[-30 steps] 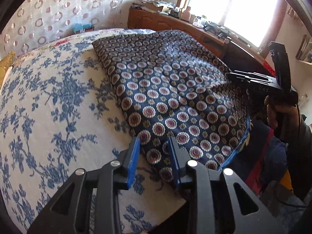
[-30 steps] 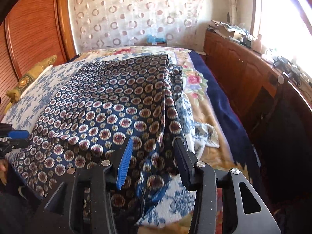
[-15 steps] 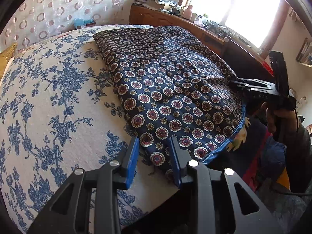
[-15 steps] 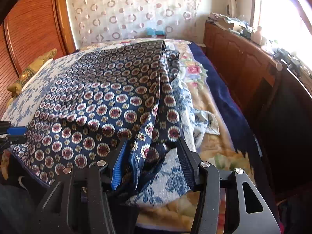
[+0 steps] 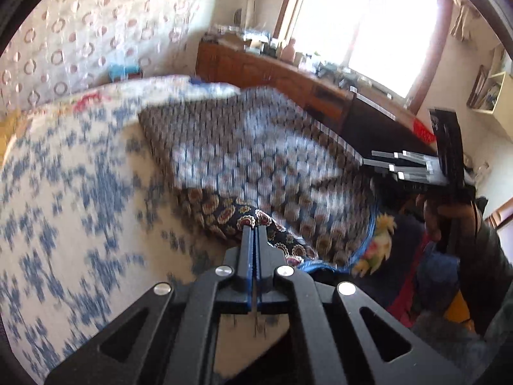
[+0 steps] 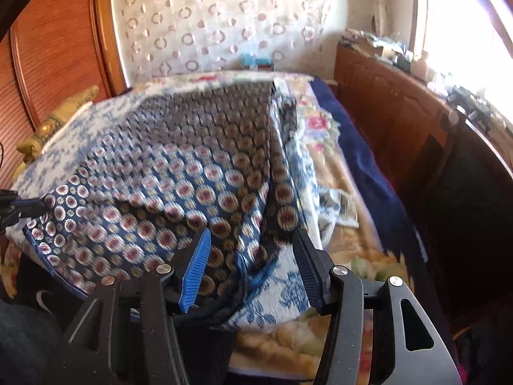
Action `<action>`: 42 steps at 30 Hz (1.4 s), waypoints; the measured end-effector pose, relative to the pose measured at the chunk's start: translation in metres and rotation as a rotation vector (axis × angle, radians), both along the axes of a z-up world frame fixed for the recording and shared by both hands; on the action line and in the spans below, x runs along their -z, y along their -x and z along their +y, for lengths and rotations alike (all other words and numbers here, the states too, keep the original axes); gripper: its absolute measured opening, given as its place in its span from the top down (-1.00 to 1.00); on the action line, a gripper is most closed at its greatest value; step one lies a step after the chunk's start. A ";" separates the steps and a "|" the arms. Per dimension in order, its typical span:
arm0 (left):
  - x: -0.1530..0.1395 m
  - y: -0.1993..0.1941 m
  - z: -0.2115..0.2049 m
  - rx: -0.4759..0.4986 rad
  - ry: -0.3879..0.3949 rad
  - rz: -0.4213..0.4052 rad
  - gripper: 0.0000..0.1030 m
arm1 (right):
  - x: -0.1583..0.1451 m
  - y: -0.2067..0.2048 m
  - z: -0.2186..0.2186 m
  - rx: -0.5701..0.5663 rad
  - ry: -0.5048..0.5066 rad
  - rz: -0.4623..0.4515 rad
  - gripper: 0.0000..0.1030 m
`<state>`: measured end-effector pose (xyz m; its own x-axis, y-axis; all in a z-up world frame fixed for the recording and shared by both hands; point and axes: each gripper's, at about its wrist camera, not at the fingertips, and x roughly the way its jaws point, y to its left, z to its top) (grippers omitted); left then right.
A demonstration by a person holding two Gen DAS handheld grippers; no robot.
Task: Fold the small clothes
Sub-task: 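Grasp the folded navy shirt bundle edge with the left gripper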
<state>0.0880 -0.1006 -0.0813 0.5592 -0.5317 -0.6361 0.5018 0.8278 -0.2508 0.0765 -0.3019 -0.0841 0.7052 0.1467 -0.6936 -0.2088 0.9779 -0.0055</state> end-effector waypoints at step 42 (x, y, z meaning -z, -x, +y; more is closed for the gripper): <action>-0.032 -0.109 0.008 -0.169 0.088 -0.070 1.00 | -0.007 -0.050 0.041 -0.153 0.082 -0.052 0.91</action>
<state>0.1969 -0.0927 -0.0491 0.6862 -0.4785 -0.5479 0.3764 0.8781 -0.2955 0.1264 -0.2612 -0.0767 0.7143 0.1990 -0.6709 -0.3521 0.9307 -0.0988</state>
